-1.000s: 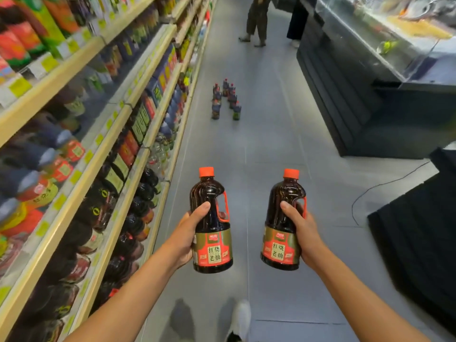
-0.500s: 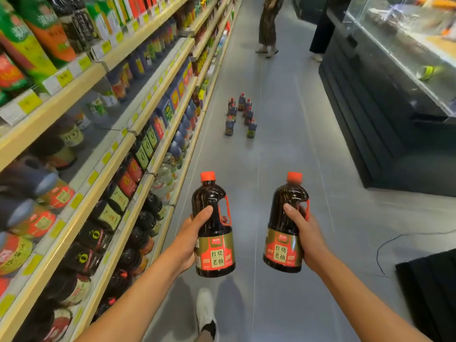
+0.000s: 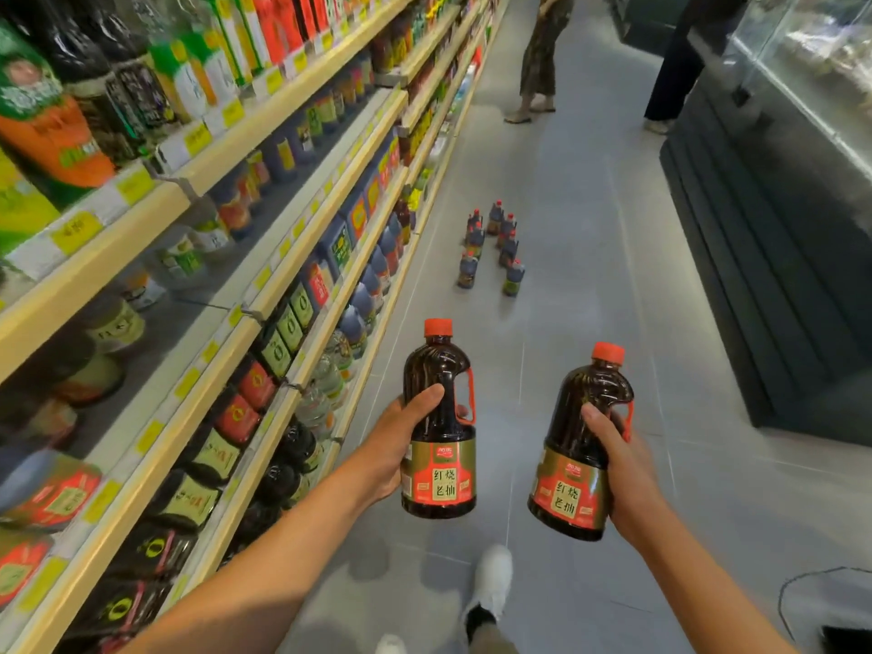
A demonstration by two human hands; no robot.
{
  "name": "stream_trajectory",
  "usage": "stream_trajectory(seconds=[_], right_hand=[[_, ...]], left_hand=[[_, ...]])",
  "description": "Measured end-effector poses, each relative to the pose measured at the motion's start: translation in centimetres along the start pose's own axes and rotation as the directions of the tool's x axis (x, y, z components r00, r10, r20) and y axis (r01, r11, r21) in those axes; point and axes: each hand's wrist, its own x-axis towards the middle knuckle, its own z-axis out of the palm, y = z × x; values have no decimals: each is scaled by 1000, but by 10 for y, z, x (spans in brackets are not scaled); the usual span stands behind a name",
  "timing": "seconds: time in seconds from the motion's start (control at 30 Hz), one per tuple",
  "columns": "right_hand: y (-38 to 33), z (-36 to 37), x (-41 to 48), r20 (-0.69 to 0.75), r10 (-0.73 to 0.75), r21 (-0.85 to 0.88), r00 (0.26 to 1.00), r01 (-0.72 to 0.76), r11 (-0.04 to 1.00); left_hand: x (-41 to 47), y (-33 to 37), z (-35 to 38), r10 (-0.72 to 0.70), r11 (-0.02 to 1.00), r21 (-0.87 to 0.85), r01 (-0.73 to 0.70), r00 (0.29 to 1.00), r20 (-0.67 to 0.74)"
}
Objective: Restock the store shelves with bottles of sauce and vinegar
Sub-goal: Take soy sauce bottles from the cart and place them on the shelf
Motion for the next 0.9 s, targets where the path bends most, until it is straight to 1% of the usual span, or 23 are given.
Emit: stream_trajectory(seconds=[0.13,0.23,0.4,0.57,0.73,0.9], right_hand=[[-20,-3,67,65,5,-47,998,-1,999],[-40,1,116,106,26,-83,994,-17,996],[-64,30,187,202,51,-153,978,-20,988],[-72,87,241,310,97,-191,946,-38,981],[-70,166,273,414,158,-213,896,-73,974],[-63,241,293,513,208,-239,833,-94,966]], left_hand=[[54,19,7,21,999,-27,-21,1000,-3],[84,33,9,33,996,-79,-39,996,-83],[110,57,0,62,994,-78,-78,980,-191],[119,80,-38,90,986,-105,-128,945,-314],[111,99,-97,117,976,-123,-177,915,-386],[100,110,-147,126,963,-138,-232,839,-530]])
